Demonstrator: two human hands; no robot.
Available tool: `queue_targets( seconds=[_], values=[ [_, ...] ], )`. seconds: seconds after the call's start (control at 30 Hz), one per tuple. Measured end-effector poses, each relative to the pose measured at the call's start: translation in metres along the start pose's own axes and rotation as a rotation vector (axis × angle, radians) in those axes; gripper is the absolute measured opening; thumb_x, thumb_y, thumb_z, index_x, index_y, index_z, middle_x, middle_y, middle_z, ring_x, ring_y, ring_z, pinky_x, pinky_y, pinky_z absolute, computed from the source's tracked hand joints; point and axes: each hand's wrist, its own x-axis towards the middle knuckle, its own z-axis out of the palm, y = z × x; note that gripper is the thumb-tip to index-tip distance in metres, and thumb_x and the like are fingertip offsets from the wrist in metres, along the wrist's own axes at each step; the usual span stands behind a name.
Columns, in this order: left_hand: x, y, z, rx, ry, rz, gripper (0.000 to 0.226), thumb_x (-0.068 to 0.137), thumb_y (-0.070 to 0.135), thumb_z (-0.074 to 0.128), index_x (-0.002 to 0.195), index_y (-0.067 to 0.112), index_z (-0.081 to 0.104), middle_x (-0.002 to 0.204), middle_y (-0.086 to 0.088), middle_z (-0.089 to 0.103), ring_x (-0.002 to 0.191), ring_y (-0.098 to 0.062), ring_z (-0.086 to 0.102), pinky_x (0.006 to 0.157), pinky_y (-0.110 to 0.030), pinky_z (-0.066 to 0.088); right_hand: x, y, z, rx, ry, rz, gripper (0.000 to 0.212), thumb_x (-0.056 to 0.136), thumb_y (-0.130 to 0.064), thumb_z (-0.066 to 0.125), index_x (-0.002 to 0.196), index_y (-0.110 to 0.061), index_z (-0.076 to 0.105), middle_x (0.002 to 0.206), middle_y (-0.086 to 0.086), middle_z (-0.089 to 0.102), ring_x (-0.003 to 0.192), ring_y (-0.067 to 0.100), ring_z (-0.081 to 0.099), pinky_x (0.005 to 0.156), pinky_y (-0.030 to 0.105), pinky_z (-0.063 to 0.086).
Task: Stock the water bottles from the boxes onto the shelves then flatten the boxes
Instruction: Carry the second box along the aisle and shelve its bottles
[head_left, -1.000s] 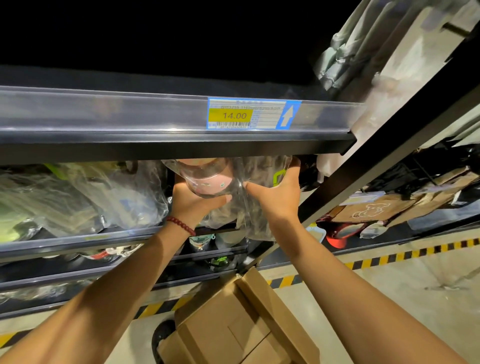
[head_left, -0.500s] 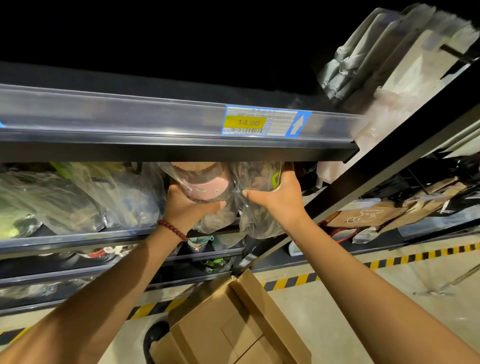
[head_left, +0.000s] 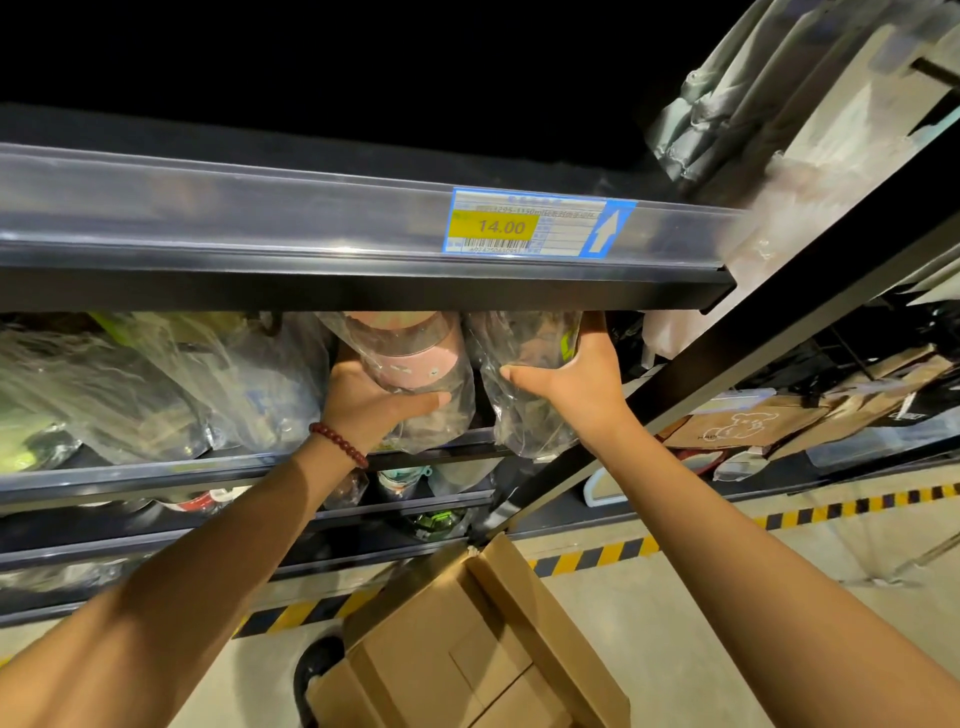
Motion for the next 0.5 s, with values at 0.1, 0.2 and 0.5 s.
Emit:
queue_targets(
  seconds=[0.1,0.2,0.5],
  values=[
    [0.001,0.001,0.001,0.041,0.003,0.000,0.043,0.061,0.005,0.084,0.099,-0.003,0.066,0.097,-0.005,0.065,0.088,-0.020,0.064,0.066,-0.010,0.052,0.005,0.006,0.002,-0.029,-0.004,-0.017,0.036,0.068,-0.015,0.084,0.096,-0.009,0.063,0.087,-0.006,0.064,0.083,0.006,0.062,0.065,0.004,0.045],
    [0.002,0.000,0.001,0.069,0.018,0.018,0.046,0.063,0.005,0.083,0.104,-0.005,0.064,0.100,-0.005,0.064,0.090,-0.019,0.062,0.067,-0.010,0.052,0.012,0.009,-0.002,-0.055,-0.010,-0.025,0.038,0.069,-0.017,0.083,0.100,-0.005,0.066,0.094,0.001,0.066,0.090,0.014,0.064,0.076,0.017,0.050],
    [0.003,0.000,0.002,0.141,0.061,0.005,0.044,0.064,0.008,0.083,0.102,-0.006,0.065,0.098,-0.004,0.062,0.090,-0.018,0.061,0.075,-0.023,0.050,0.014,0.018,0.003,0.063,0.073,-0.043,0.033,0.068,-0.011,0.083,0.087,-0.020,0.057,0.085,-0.006,0.062,0.078,0.004,0.060,0.067,0.007,0.046]
  ],
)
